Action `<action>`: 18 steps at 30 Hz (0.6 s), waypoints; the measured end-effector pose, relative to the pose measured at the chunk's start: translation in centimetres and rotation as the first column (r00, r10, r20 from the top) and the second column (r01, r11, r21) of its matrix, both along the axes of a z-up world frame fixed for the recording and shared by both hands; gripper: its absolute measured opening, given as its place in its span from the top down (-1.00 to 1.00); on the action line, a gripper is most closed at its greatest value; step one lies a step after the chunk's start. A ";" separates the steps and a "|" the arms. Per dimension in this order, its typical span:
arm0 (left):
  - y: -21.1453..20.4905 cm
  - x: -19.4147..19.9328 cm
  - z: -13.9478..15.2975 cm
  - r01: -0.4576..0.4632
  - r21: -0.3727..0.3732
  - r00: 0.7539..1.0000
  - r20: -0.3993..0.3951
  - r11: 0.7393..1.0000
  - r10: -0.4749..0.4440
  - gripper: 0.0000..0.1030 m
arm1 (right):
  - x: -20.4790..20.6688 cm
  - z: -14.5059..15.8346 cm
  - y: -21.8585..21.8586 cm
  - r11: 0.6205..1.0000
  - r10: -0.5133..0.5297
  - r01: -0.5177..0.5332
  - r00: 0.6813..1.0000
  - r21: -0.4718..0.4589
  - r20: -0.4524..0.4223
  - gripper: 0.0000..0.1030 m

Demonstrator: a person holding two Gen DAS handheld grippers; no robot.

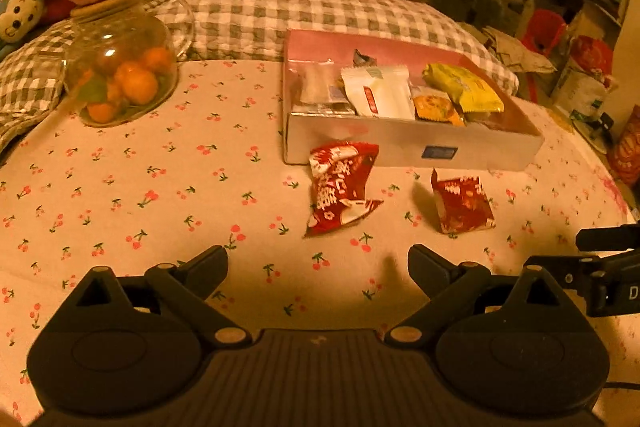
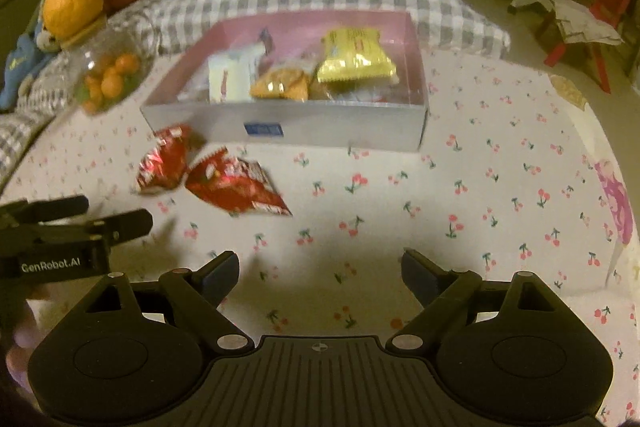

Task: Organize snacks
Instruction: 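Withdraw both tools from the box toward the two red candies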

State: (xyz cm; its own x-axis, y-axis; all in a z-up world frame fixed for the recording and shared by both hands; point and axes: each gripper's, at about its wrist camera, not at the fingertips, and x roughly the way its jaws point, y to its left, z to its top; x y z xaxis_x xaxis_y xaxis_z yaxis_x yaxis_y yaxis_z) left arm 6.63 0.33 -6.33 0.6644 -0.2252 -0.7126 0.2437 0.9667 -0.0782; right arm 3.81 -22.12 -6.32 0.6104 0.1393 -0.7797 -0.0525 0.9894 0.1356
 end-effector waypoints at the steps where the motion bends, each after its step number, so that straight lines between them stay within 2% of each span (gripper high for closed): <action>1: -0.1 0.1 -0.1 0.004 0.006 1.000 -0.002 1.000 -0.004 -0.87 | 0.0 -0.2 -0.1 1.000 -0.001 0.001 1.000 -0.005 -0.005 -0.75; 6: -0.4 0.7 -1.0 -0.002 0.020 1.000 -0.015 1.000 0.002 -0.86 | 0.4 -1.2 -0.1 1.000 -0.002 0.001 1.000 -0.026 -0.029 -0.75; 9: -0.6 0.9 -1.4 0.001 0.044 1.000 0.005 0.999 -0.001 -0.84 | 0.4 -1.6 0.4 0.998 0.019 -0.020 1.000 -0.059 -0.025 -0.76; 12: -0.8 1.1 -1.6 0.011 0.072 0.999 0.040 0.997 -0.013 -0.76 | 0.4 -1.7 0.8 0.996 0.042 -0.043 0.999 -0.078 -0.016 -0.81; 17: -0.9 1.8 -1.3 0.013 0.058 0.999 0.048 0.998 -0.016 -0.58 | 0.8 -1.9 1.4 0.995 0.065 -0.064 0.998 -0.083 0.003 -0.87; 18: -0.9 2.0 -1.3 0.014 0.054 0.999 0.047 0.998 -0.017 -0.49 | 0.9 -1.9 1.6 0.994 0.069 -0.068 0.998 -0.082 0.006 -0.87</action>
State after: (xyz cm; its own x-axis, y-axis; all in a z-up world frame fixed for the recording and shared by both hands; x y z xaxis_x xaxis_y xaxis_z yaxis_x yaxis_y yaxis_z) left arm 8.61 -0.58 -7.60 0.6946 -0.1977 -0.6917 0.2607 0.9653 -0.0141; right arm 4.74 -20.52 -8.18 0.6087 0.1171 -0.7847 -0.1214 0.9911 0.0537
